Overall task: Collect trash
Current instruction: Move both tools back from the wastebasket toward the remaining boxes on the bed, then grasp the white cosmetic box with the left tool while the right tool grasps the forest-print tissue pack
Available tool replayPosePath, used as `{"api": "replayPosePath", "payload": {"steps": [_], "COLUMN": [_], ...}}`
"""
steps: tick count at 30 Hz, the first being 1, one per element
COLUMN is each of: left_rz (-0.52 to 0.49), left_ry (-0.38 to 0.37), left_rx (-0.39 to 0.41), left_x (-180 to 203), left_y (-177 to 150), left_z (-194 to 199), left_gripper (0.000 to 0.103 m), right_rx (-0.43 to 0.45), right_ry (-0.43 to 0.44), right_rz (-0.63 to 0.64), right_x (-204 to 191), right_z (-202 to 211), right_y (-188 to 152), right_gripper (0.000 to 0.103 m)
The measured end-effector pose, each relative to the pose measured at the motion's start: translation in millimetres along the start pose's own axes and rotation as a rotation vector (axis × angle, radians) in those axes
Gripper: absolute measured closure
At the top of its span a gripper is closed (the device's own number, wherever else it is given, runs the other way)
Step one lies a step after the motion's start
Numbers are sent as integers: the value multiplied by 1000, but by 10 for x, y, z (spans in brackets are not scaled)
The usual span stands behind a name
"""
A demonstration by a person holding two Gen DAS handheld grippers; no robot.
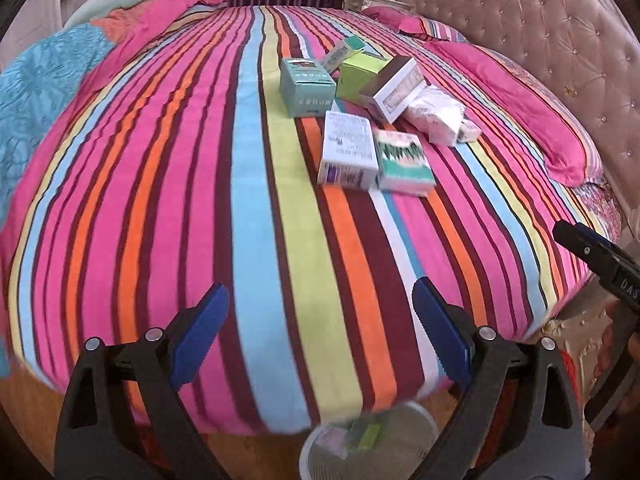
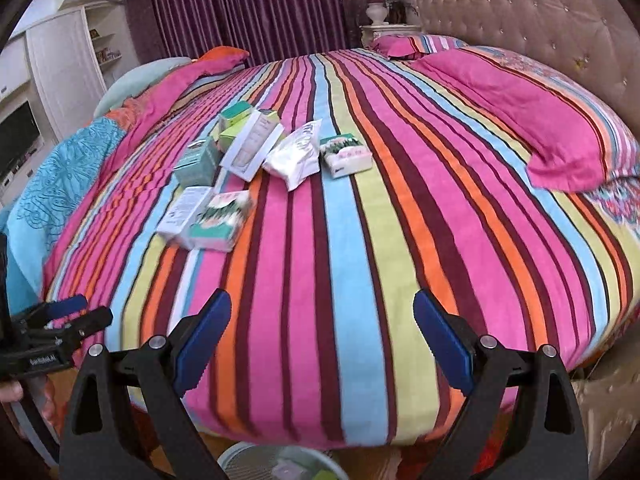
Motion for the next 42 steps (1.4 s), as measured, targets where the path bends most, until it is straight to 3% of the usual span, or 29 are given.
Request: {"api": "replayPosePath", "payload": {"steps": [14,20,24,32,42], "left_rz": [7,-2,-39,2,-82], "left_ry": [-17,-59,-28,-29,57], "left_rx": [-33,-44,-61,-86,-94], "left_x": [7,117,101,-44,-49], "left_y": [554,688,735,803,889], "left_z": [-754,-929,-1083,-1216,-1429], "left_gripper": [13,13,13,13,13], "right_rx": [-39,-58,-62,-83,-101], "right_ry": [-25,-20,-24,-62,-70], "right_rz": [59,52,73,147,205], "right_x": [229,266,264,303,300], "right_z": [-732,-974,-1109,-1413,-1736], "right_y": [304,379,443,527,657], "right_gripper": [15,15,15,15,15]}}
Point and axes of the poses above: each gripper's, at about its wrist camera, not at the fingertips, and z roughly against the way its jaws point, x to its right, y to its top, the point moved 9 cm from there along -z, roughly the way its jaws point, and after that the axes turned 9 degrees about x, right-handed, at the moved point
